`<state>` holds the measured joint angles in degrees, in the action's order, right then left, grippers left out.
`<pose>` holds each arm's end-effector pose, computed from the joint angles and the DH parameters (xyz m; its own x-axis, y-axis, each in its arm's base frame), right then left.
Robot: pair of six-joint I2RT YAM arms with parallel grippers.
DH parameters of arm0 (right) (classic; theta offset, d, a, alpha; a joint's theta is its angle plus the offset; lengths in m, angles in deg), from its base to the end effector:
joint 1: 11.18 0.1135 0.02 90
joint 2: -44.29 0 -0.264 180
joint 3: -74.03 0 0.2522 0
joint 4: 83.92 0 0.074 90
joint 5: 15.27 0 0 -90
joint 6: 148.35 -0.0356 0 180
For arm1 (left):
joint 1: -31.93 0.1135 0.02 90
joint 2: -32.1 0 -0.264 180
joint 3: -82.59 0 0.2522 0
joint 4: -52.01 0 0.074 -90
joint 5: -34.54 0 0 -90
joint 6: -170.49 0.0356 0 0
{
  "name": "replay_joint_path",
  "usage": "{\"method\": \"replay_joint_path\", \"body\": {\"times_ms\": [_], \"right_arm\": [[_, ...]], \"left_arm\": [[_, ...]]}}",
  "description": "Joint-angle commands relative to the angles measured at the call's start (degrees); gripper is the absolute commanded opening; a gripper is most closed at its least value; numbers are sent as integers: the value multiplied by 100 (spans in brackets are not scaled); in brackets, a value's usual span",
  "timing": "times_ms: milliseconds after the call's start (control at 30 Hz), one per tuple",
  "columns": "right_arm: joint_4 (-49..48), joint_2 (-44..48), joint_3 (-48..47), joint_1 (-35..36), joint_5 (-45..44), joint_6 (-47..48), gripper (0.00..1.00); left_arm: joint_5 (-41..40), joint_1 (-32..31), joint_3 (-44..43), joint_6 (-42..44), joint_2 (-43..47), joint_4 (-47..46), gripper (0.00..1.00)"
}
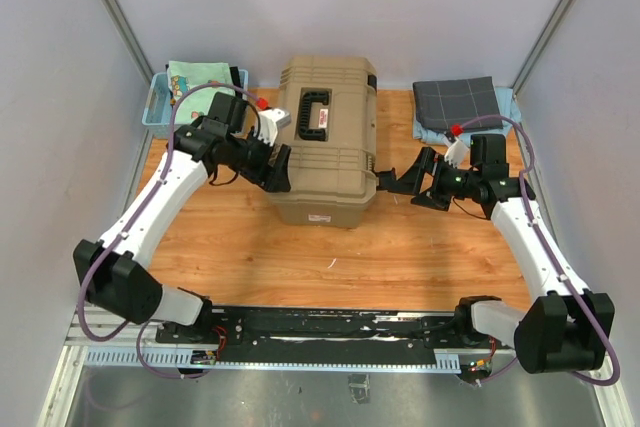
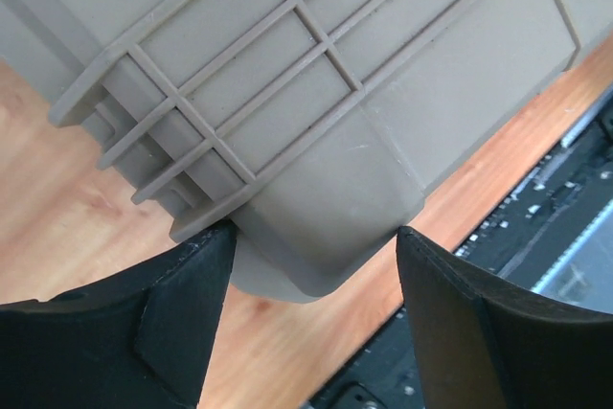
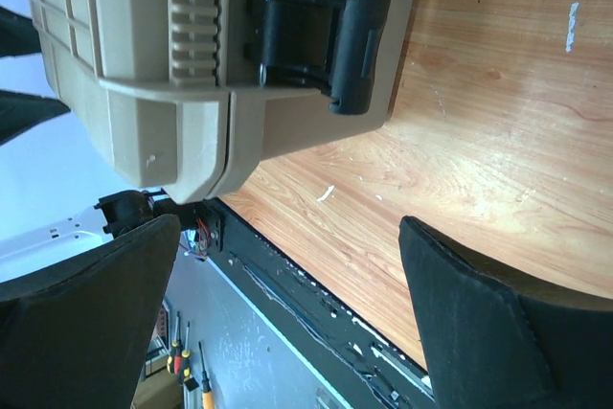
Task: Pack the tool kit
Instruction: Close the toolbox at the center of the board.
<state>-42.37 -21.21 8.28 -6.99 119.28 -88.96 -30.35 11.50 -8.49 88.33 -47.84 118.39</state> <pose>0.2349 0.0423 0.2892 -0.8607 0.3008 -0.4108 -0.1620 0.6031 0.7810 0.2589 -0.1126 0.3349 -0.6886 0.3883 -0.6124 0.6427 0.7178 -0.2676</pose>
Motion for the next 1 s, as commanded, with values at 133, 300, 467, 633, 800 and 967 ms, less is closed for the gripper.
{"method": "replay_joint_path", "body": {"times_ms": [133,300,467,633,800,967], "right_arm": [[39,-30,-109,-76,-8,142,98],[-3,-91,-114,-76,-9,135,98],[-48,-196,-207,-76,9,127,98],[-27,-122,-196,-76,-79,120,98],[-19,-206,-237,-76,-201,150,98],[-102,-396,-454,-87,-409,251,98]], "left_arm": [[-900,-14,-178,1550,-1179,-358,74],[-895,-23,-158,2051,-1164,-361,74],[-1133,-21,-496,2097,-1157,-350,75],[-1283,-20,-2391,887,-1186,-339,76],[-1020,-133,-4490,-208,-2133,-208,76],[-1286,-953,-5698,101,-3224,111,75]]}}
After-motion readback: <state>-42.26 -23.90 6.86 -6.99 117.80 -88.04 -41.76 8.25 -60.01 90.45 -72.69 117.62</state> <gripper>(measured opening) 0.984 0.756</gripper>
